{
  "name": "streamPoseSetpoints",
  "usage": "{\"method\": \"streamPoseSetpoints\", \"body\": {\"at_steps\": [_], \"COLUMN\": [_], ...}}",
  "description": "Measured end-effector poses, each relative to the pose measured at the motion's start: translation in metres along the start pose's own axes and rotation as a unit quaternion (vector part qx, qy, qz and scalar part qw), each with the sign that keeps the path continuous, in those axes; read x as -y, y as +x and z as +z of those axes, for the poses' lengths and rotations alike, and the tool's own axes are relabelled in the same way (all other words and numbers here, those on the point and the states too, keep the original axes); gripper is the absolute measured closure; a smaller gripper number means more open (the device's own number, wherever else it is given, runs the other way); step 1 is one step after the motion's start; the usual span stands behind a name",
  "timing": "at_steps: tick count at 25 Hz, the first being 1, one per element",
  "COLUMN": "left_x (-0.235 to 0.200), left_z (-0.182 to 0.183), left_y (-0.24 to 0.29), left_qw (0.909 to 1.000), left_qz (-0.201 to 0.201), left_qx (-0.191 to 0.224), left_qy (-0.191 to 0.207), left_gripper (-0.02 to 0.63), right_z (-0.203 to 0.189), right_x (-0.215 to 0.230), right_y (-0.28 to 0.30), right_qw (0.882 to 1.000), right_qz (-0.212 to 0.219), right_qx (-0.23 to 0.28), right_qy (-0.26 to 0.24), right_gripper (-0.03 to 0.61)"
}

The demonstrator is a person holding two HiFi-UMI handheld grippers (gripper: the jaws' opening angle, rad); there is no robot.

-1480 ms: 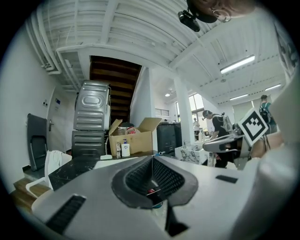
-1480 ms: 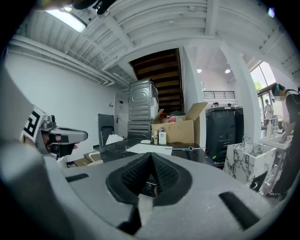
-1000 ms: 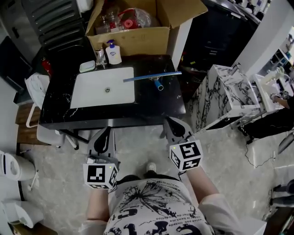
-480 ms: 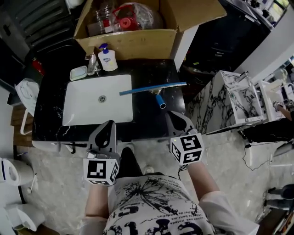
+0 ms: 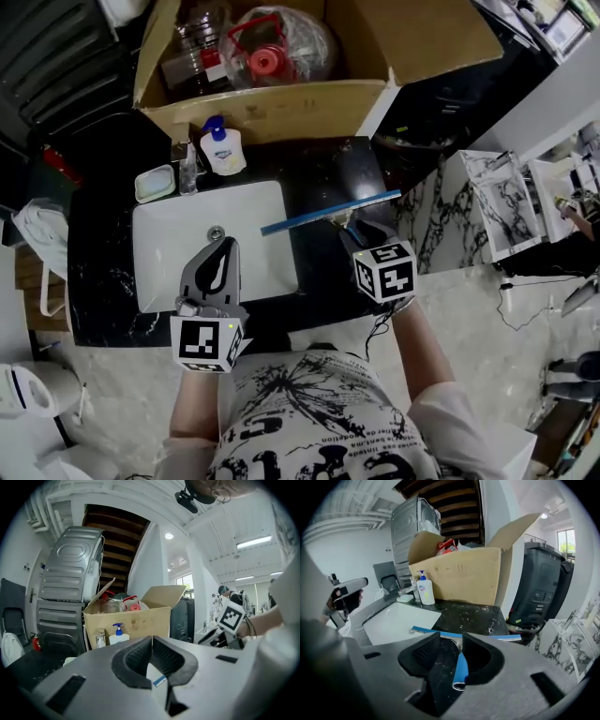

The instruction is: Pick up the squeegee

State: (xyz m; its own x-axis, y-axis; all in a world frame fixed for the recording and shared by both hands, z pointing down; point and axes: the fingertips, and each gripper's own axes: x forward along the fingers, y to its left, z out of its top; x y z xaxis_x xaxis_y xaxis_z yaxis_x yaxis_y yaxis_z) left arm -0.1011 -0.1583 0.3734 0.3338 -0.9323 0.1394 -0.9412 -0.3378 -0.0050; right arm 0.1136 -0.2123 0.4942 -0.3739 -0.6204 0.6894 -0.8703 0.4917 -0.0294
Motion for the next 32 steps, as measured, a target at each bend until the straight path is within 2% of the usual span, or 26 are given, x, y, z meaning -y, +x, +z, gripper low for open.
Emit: {"method": "streamPoseSetpoints", "body": {"at_steps": [3,7,13,18,21,24,28,32], "left_x": [-0.022,-0.041,-0.057,-0.057,-0.056,-0.056,-0.05,-0.046], "left_z": [-0.013,-0.035,-0.049,-0.056,-0.054,-0.047,-0.052,-0.048], "left_y": [0.016,0.031,0.043,0.046,0.045,0.049,0.05,0.049], "left_qw": [0.9998,0.9987,0.9974,0.9967,0.9968,0.9967,0.997,0.9969], "left_qz": [-0.012,-0.024,-0.025,-0.021,-0.018,-0.013,-0.017,-0.013], "left_qx": [-0.012,-0.033,-0.046,-0.054,-0.053,-0.055,-0.051,-0.054], "left_qy": [-0.012,-0.03,-0.05,-0.057,-0.058,-0.059,-0.055,-0.056], "left_gripper": [0.601,0.601,0.601,0.601,0.601,0.601,0.601,0.601], "right_z": [-0.016,-0.039,-0.064,-0.073,-0.083,-0.084,-0.089,-0.091], "right_x": [0.011,0.024,0.026,0.038,0.039,0.039,0.036,0.034], "right_y": [0.032,0.058,0.078,0.088,0.089,0.089,0.085,0.086], "right_qw": [0.996,0.984,0.96,0.947,0.939,0.936,0.926,0.922], "right_qz": [-0.003,-0.003,0.018,-0.006,-0.003,0.0,0.003,0.015], "right_qx": [-0.085,-0.177,-0.28,-0.32,-0.342,-0.351,-0.377,-0.386], "right_qy": [0.01,0.012,0.006,0.015,0.026,0.035,0.018,0.003], "right_gripper": [0.373,0.364,0.351,0.351,0.357,0.36,0.388,0.391]}}
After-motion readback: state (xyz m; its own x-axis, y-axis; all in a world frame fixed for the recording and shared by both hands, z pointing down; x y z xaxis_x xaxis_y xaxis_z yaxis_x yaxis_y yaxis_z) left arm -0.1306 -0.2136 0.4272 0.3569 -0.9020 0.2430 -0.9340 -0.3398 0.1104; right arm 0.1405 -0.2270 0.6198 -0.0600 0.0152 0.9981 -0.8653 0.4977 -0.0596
